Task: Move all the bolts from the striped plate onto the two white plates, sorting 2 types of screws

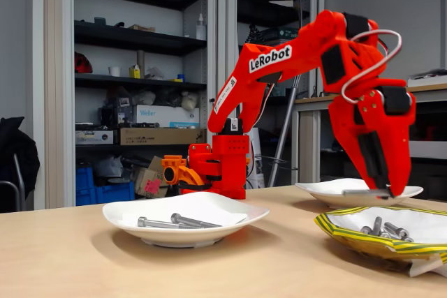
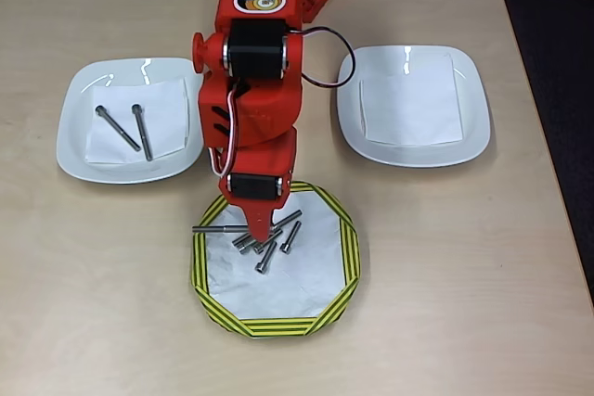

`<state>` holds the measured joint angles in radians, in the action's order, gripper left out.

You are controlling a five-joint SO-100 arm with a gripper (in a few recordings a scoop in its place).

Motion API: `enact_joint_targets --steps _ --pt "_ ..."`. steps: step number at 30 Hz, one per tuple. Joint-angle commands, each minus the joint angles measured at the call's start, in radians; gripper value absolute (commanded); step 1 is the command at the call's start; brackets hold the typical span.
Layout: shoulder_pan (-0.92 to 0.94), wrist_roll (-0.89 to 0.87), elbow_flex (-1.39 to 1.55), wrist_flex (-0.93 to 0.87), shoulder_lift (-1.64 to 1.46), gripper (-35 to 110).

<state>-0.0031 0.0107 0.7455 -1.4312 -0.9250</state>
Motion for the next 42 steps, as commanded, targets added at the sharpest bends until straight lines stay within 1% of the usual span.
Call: enact_joint_targets --steps 1,6,11,16,20,24,30,33,39,42 --pt "0.046 0.015 0.075 -0.026 -0.150 0" --pt "0.186 0.048 0.304 -0.026 -0.342 0" --pt "0.394 0.121 0.482 -0.025 -0.454 0" --pt "0.594 0.204 0.581 -0.012 -0.445 0" --pt "0.660 0.258 0.626 0.040 -0.385 0" --pt "0.643 0.293 0.647 0.044 -0.350 7" --pt "0.551 0.276 0.698 0.049 -0.387 7" --pt "0.460 0.233 0.692 0.052 -0.414 8" --pt "0.215 0.071 0.495 0.028 -0.388 10" --pt "0.118 0.026 0.439 0.055 -0.373 11"
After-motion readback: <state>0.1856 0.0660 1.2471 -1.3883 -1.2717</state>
